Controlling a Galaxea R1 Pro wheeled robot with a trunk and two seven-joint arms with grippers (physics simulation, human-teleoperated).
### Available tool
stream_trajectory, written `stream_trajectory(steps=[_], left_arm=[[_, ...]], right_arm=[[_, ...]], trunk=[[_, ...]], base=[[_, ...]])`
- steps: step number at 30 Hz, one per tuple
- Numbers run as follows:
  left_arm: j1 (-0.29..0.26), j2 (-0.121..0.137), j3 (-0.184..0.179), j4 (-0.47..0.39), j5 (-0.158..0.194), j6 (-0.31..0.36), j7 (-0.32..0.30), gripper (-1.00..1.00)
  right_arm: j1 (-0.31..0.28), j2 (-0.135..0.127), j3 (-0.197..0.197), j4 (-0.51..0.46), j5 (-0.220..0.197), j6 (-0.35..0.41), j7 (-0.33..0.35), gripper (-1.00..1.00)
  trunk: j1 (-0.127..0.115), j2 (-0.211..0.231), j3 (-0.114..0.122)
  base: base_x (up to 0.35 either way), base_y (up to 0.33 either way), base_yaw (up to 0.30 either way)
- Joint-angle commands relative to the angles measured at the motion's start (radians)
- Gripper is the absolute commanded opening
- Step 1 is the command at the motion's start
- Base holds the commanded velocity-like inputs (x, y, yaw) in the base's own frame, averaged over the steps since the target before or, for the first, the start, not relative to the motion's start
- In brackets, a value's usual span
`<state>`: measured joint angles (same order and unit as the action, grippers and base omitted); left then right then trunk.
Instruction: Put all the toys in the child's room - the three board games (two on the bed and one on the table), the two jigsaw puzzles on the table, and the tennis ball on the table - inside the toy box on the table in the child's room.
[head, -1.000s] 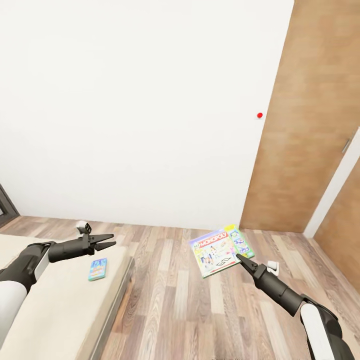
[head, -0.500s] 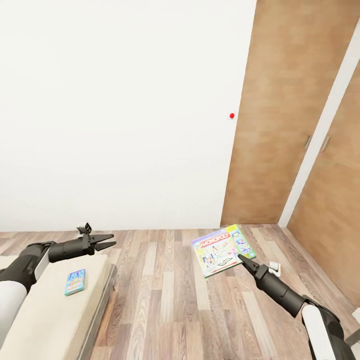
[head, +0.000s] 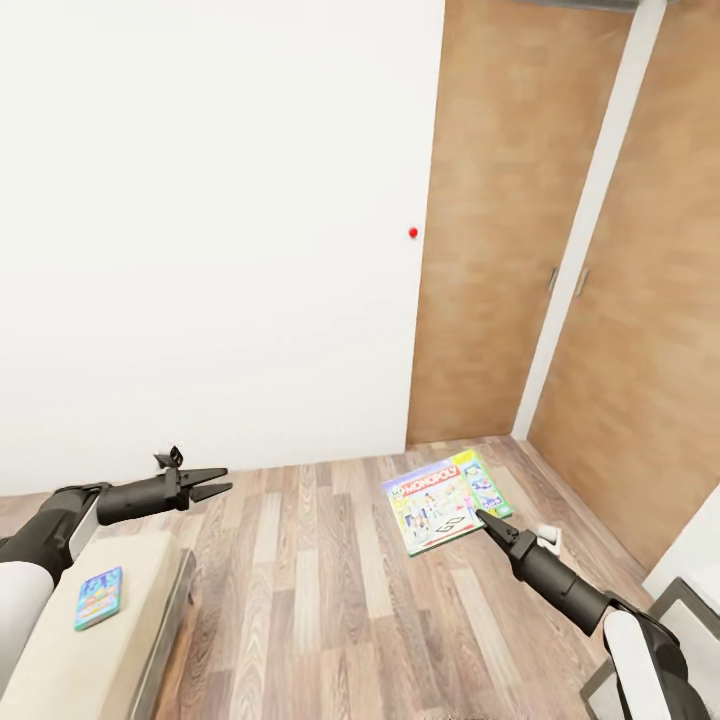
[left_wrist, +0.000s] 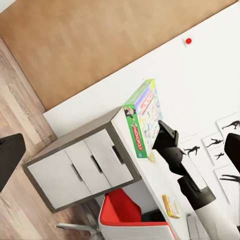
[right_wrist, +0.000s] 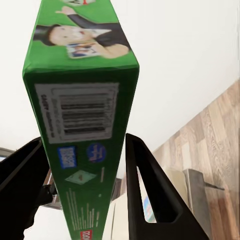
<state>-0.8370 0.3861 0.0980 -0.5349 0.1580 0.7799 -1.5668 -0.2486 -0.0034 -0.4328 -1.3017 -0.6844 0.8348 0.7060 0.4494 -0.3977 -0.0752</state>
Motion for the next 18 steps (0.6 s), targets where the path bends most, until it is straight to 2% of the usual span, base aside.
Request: stream_trajectory(steps=[1, 5, 11, 18], left_arm=[[0.0, 0.0, 0.0, 0.0, 0.0, 0.01, -0.004, 1.0], [0.0, 0.0, -0.001, 0.0, 0.0, 0.011, -0.004, 1.0], [0.0, 0.0, -0.001, 0.0, -0.001, 0.012, -0.004, 1.0], [0.0, 0.0, -0.001, -0.001, -0.001, 0.011, -0.004, 1.0]], right_arm=[[-0.001, 0.0, -0.001, 0.001, -0.006, 0.007, 0.003, -1.0], [-0.001, 0.001, -0.001, 0.007, -0.006, 0.007, 0.003, -1.0], [-0.001, 0.001, -0.001, 0.008, -0.006, 0.007, 0.003, -1.0], [-0.001, 0.001, -0.002, 0.011, -0.006, 0.007, 0.003, -1.0]], trunk=[[0.001, -0.002, -0.002], [0.001, -0.002, -0.001], [0.001, -0.002, -0.001], [0.001, -0.002, -0.001]], base=[[-0.001, 0.0, -0.28], [-0.019, 0.022, -0.28], [-0.069, 0.159, -0.28], [-0.006, 0.021, -0.28]])
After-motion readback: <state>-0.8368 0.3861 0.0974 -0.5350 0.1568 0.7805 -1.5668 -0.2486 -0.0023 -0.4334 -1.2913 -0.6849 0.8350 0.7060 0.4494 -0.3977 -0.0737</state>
